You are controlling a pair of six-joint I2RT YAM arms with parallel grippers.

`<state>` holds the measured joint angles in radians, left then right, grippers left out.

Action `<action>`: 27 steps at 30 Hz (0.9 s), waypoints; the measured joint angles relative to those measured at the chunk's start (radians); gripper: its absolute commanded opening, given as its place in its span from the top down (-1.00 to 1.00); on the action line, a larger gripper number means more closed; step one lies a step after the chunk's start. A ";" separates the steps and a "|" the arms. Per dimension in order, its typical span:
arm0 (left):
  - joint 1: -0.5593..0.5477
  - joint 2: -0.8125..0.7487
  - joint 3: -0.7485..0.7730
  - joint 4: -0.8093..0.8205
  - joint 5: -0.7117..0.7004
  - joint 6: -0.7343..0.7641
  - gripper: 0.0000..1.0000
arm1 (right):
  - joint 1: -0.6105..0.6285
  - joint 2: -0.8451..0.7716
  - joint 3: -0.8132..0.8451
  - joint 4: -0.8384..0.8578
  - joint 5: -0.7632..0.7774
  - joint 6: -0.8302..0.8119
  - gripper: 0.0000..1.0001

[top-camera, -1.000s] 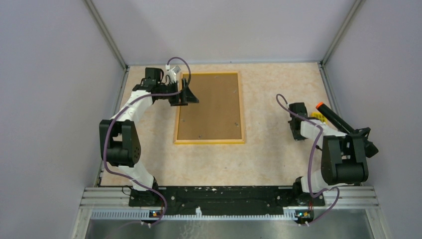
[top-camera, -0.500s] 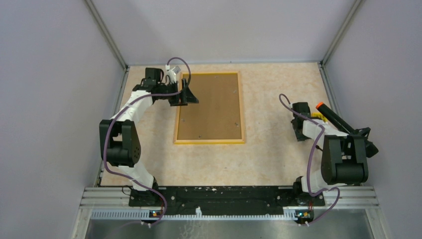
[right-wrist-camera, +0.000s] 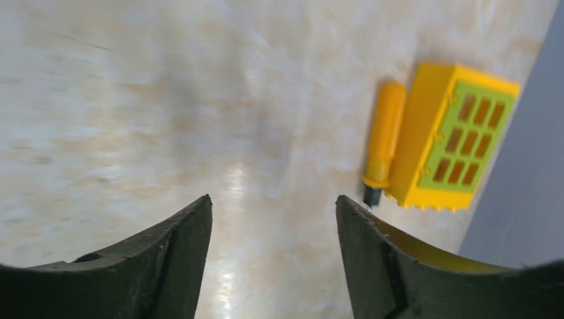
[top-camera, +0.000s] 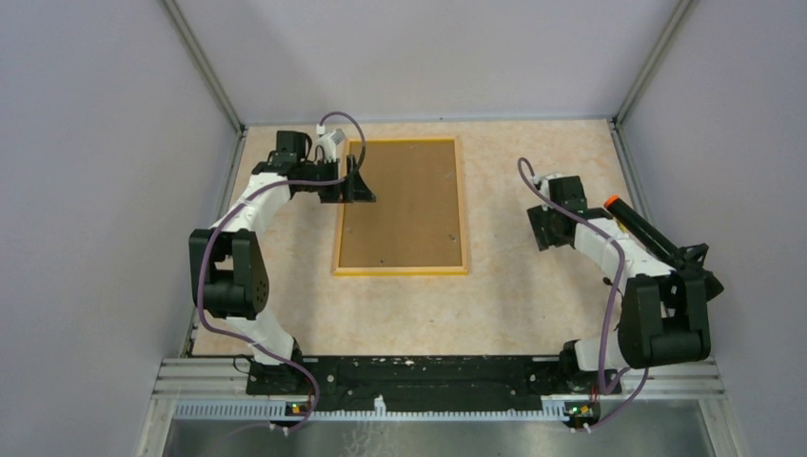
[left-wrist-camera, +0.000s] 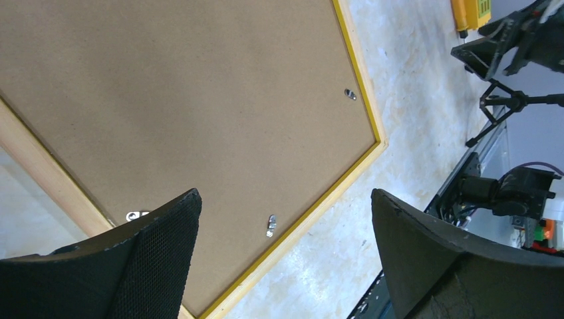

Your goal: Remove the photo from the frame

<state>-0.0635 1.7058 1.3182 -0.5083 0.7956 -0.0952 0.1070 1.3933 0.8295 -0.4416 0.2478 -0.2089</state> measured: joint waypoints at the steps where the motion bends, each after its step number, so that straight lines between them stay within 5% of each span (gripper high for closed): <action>1: 0.004 0.000 0.000 -0.005 0.000 0.013 -0.98 | 0.035 -0.007 0.019 -0.001 -0.019 -0.001 -0.44; 6: 0.019 -0.002 0.001 -0.070 -0.001 0.135 -0.97 | 0.153 -0.006 0.126 -0.002 -0.124 0.000 -0.55; 14: -0.018 -0.002 0.029 -0.169 -0.129 0.328 -0.97 | 0.161 0.150 0.336 -0.012 -0.336 0.057 -0.66; 27: -0.477 -0.001 0.009 -0.193 -0.300 0.741 -0.62 | 0.164 0.401 0.534 -0.048 -0.610 0.260 -0.70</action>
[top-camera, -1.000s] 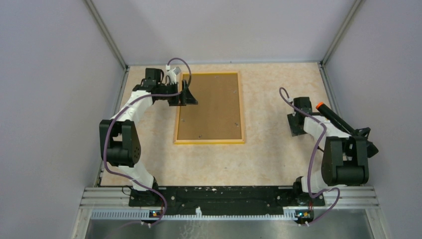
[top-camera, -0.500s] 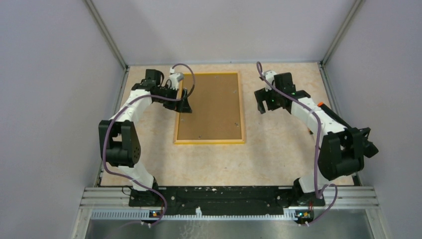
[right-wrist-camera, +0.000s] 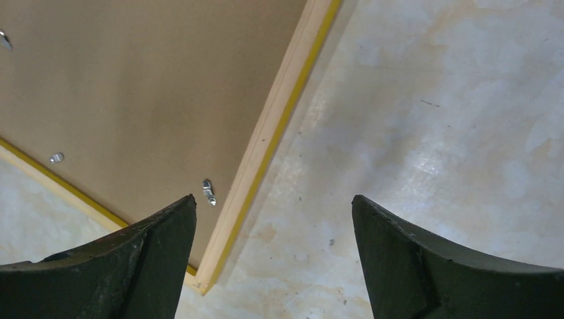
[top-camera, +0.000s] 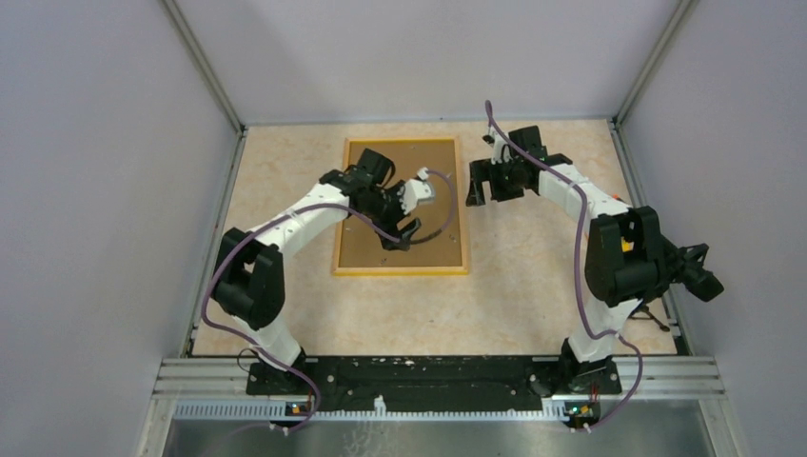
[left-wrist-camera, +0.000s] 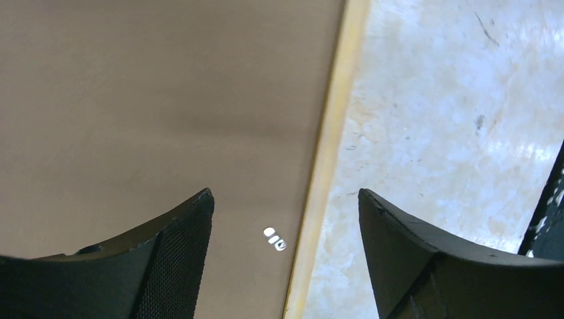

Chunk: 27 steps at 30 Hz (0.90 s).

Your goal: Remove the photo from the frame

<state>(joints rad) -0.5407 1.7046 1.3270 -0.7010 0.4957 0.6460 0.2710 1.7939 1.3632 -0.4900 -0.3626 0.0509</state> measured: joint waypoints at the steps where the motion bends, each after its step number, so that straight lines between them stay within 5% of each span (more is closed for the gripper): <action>1: -0.029 0.000 -0.016 0.000 -0.011 0.023 -0.61 | 0.000 0.002 0.000 0.002 -0.010 0.014 -0.71; 8: -0.191 0.022 -0.081 0.012 -0.100 0.097 -0.35 | -0.016 0.040 -0.005 0.004 -0.080 0.100 -0.75; 27: -0.344 0.153 -0.104 0.155 -0.429 0.087 0.13 | -0.076 0.066 -0.081 0.015 -0.170 0.182 -0.74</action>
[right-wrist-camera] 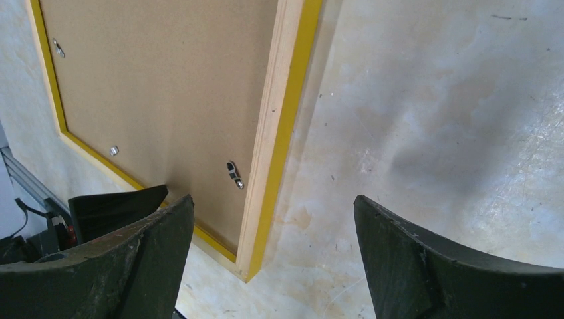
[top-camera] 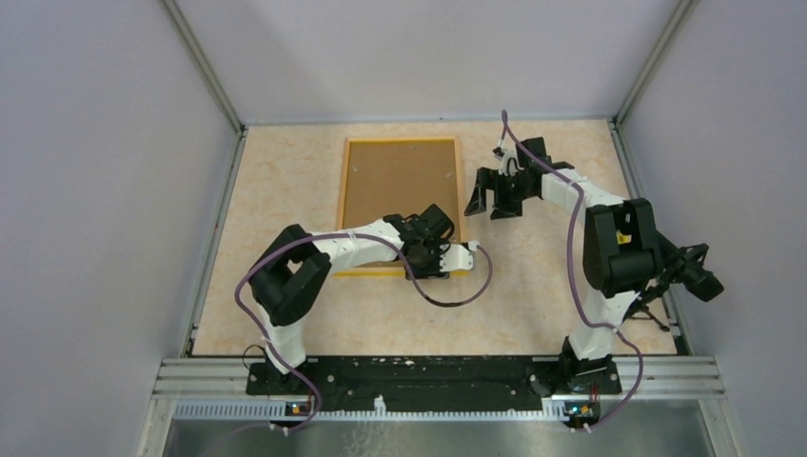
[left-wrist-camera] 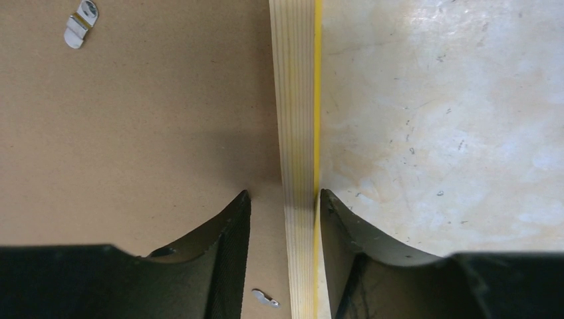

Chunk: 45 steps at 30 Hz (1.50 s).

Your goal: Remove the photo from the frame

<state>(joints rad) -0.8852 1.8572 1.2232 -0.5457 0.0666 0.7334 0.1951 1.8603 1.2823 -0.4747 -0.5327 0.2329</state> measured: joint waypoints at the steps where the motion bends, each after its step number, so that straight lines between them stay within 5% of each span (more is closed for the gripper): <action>1: -0.006 0.000 -0.003 0.006 -0.016 0.000 0.18 | -0.003 0.002 -0.006 0.000 -0.003 0.004 -0.74; 11: -0.027 -0.002 0.013 -0.022 -0.029 -0.073 1.00 | -0.014 0.016 -0.025 0.018 -0.062 0.026 -0.73; 37: 0.025 -0.171 0.014 -0.099 0.177 -0.155 1.00 | -0.027 0.091 -0.142 0.297 -0.429 0.313 -0.72; 45: 0.033 -0.229 0.005 -0.095 0.255 -0.159 1.00 | -0.012 0.163 -0.163 0.486 -0.520 0.502 -0.53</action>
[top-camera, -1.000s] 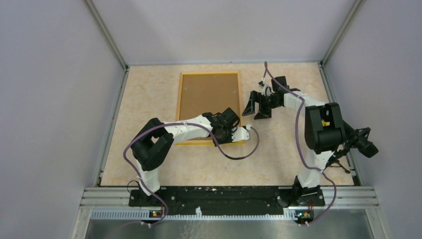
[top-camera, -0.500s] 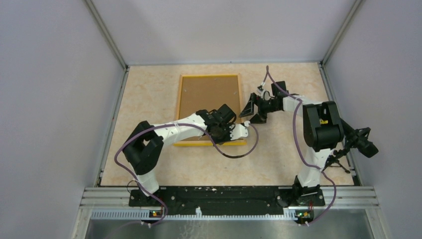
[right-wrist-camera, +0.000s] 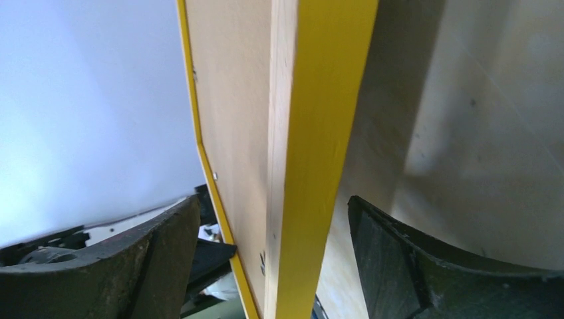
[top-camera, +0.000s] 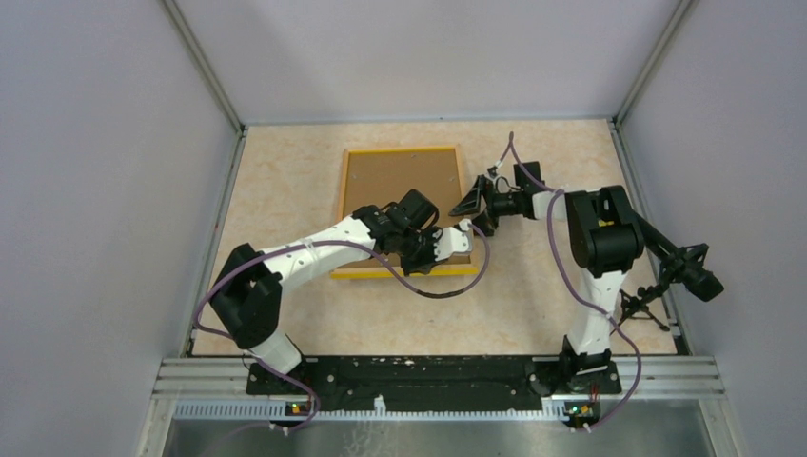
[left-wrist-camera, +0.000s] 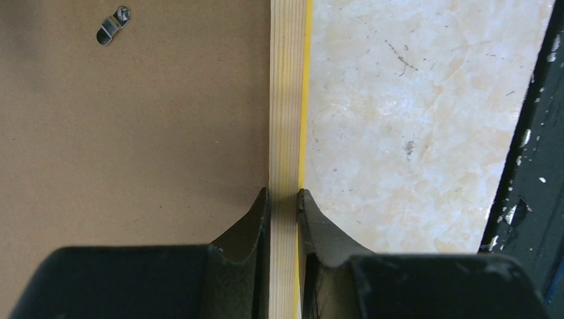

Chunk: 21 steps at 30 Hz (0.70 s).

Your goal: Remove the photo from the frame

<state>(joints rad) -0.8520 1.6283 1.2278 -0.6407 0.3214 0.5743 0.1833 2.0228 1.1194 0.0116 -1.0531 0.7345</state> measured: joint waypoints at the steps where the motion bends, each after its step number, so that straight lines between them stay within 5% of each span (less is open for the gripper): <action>1: 0.002 -0.005 -0.005 0.001 0.009 0.001 1.00 | 0.001 0.009 0.000 0.031 -0.010 0.027 -0.50; 12: 0.005 -0.040 -0.052 0.013 0.050 0.019 1.00 | 0.042 0.060 -0.075 0.383 -0.077 0.330 -0.06; 21: 0.005 -0.040 -0.065 0.038 0.060 0.017 1.00 | 0.057 0.100 -0.098 0.470 -0.095 0.427 0.20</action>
<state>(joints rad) -0.8467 1.5883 1.1625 -0.6029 0.3817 0.5915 0.2405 2.1223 1.0218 0.4812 -1.1477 1.1614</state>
